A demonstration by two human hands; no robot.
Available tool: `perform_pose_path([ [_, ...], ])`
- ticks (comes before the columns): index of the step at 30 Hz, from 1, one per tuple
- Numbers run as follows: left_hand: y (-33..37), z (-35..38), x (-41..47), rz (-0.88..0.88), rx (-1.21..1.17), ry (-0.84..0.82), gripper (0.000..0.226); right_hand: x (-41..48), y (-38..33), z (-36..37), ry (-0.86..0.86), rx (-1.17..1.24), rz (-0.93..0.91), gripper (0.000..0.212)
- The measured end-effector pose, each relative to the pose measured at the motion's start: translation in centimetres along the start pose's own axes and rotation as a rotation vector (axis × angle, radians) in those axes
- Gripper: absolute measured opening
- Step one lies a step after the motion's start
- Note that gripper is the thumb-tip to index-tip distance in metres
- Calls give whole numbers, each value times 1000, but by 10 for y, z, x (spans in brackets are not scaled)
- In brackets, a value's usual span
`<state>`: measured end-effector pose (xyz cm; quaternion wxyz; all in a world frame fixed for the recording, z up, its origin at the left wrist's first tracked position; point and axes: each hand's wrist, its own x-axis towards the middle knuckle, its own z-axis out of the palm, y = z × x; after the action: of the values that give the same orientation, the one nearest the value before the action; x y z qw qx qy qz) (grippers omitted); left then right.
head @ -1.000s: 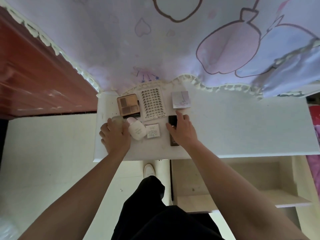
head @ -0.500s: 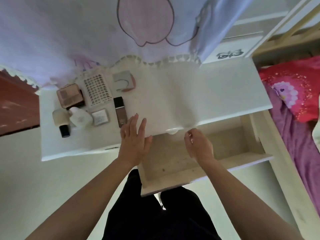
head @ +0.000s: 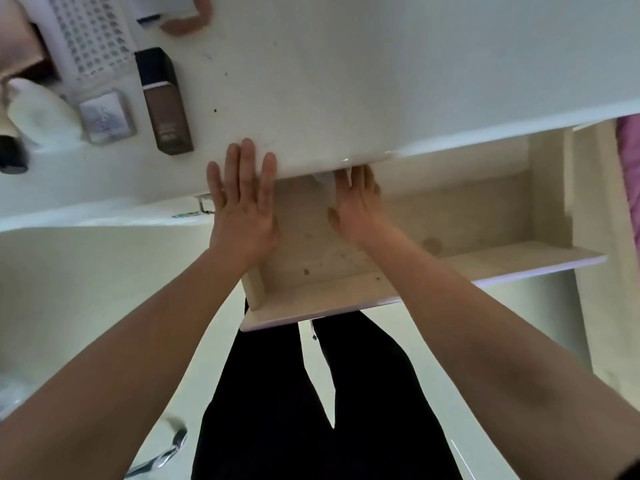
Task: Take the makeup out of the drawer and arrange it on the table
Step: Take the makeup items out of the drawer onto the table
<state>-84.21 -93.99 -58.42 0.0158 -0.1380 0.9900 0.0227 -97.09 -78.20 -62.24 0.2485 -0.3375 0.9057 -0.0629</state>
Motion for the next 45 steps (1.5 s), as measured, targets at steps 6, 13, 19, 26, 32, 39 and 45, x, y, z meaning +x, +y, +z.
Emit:
perform_pose_path([
  [6,-1,-5,-1,15,-7,-77,104,24,1,10,-62,-130,-97,81],
  [13,-4,-11,-1,32,-1,-173,113,-38,7,42,-55,-101,-173,69],
  [19,-5,-16,1,27,37,-247,117,-52,6,35,-103,174,34,64],
  [26,-3,-49,7,-11,-19,-452,115,-76,-8,-22,72,366,222,74],
  [32,-29,-85,8,-5,-190,-107,50,-81,-35,-73,279,417,251,68],
  [39,-106,-86,18,-111,9,-100,53,-3,-92,-130,390,440,53,75],
  [45,-152,-81,36,-114,-35,-154,53,78,-150,-169,422,383,-57,70],
])
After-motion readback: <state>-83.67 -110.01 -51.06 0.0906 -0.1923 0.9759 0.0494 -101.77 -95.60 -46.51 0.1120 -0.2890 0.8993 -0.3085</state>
